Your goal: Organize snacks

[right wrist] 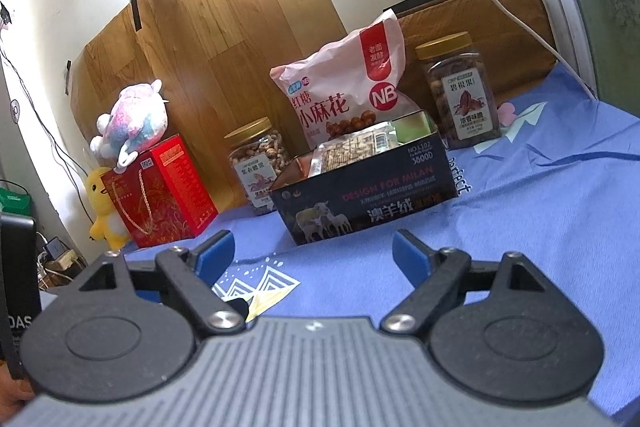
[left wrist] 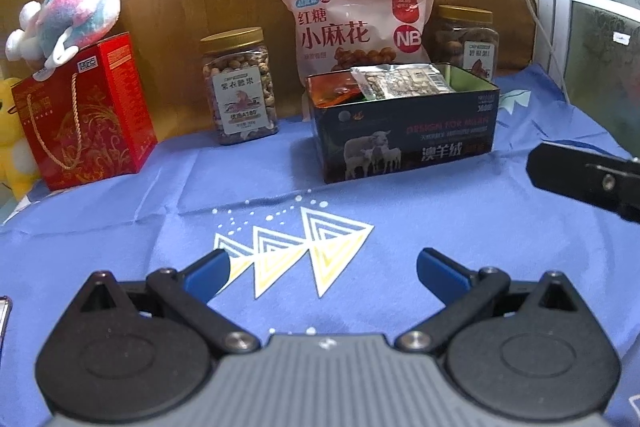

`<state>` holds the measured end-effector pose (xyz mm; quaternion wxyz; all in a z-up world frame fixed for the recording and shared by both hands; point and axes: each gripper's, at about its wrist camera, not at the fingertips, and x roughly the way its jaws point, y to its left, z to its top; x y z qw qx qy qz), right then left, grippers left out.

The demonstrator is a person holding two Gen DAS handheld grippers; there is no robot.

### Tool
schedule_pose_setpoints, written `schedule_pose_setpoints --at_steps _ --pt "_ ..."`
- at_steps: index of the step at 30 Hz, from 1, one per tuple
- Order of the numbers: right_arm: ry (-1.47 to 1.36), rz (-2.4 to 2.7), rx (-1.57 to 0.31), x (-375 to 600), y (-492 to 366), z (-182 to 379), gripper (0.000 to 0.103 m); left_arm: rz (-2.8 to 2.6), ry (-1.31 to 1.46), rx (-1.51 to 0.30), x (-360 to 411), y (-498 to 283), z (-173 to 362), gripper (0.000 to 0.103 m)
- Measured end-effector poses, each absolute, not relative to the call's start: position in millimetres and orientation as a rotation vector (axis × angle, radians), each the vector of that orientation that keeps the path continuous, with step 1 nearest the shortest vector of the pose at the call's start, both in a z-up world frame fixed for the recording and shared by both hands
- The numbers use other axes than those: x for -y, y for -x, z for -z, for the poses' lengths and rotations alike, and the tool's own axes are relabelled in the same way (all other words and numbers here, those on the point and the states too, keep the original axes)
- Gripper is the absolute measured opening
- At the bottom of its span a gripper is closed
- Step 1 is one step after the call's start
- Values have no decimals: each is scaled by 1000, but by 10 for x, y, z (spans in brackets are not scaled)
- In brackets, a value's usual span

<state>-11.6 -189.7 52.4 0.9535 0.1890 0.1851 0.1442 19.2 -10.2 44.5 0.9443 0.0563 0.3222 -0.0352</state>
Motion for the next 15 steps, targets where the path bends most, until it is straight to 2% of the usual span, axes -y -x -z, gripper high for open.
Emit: schedule_pose_setpoints --at_steps 15 --pt "-394 -275 -373 1930 150 -507 89 52 -118 -676 91 -208 -401 103"
